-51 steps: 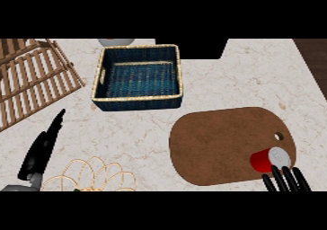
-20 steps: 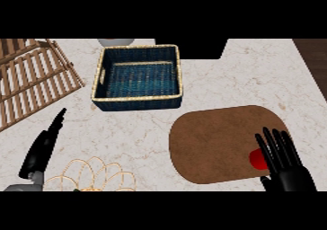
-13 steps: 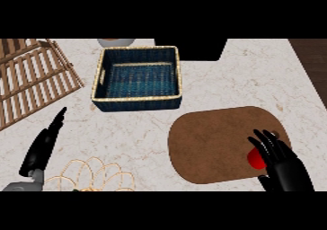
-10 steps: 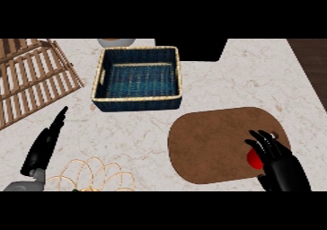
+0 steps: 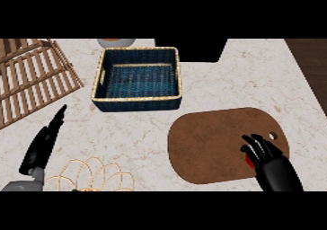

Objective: Pick the can from the cutting board and place it in the basket

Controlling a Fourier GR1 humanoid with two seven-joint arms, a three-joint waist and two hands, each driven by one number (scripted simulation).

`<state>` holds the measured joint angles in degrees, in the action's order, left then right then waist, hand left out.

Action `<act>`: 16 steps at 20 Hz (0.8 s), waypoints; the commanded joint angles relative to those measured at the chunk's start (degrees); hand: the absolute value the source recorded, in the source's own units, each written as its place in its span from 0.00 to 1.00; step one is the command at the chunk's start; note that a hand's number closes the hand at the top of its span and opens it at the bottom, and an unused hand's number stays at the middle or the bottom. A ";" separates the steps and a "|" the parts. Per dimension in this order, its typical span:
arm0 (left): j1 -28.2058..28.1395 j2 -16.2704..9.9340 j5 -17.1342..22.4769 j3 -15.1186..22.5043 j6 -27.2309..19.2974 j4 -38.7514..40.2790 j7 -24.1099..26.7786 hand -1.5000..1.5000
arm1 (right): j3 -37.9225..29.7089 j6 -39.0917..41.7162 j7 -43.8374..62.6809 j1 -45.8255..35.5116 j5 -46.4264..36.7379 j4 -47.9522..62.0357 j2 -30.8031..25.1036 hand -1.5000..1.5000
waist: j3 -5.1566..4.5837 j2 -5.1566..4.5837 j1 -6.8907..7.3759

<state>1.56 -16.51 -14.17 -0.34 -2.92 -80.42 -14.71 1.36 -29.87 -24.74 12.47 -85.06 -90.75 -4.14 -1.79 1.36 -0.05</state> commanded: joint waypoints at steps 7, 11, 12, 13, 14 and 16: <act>-1.23 0.68 -0.53 -0.51 -0.29 1.84 3.20 0.50 | 2.93 -0.35 11.36 2.28 -1.35 -1.70 4.00 1.00 | 1.73 -1.37 0.08; 0.34 0.06 -0.33 -0.70 0.17 0.88 1.35 0.50 | 3.56 14.52 28.07 1.65 0.64 -0.99 4.04 1.00 | 1.54 -2.09 0.66; -0.03 0.45 -0.10 -0.32 0.54 1.10 1.92 0.50 | 4.38 17.49 31.64 -0.52 0.02 -2.37 4.04 1.00 | 1.50 -1.96 1.15; -0.17 0.68 -1.16 0.55 0.19 0.80 0.96 0.50 | 6.13 19.82 35.36 -1.68 -0.06 -4.56 4.05 1.00 | 1.56 -1.68 1.03; 0.17 1.49 -1.95 0.59 -1.38 1.11 1.21 0.50 | 8.38 21.84 39.17 -4.38 1.05 -7.42 4.05 1.00 | 1.57 -1.54 1.06; 0.21 0.87 -0.93 0.07 0.05 1.43 0.77 0.50 | 12.86 26.64 47.18 -8.32 0.27 -13.25 4.07 1.00 | 1.56 -1.29 0.87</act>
<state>1.66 -16.04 -14.90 -0.47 -2.80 -79.59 -13.65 8.32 -12.27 9.10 9.41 -85.74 -98.89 -1.35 -0.89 0.30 0.62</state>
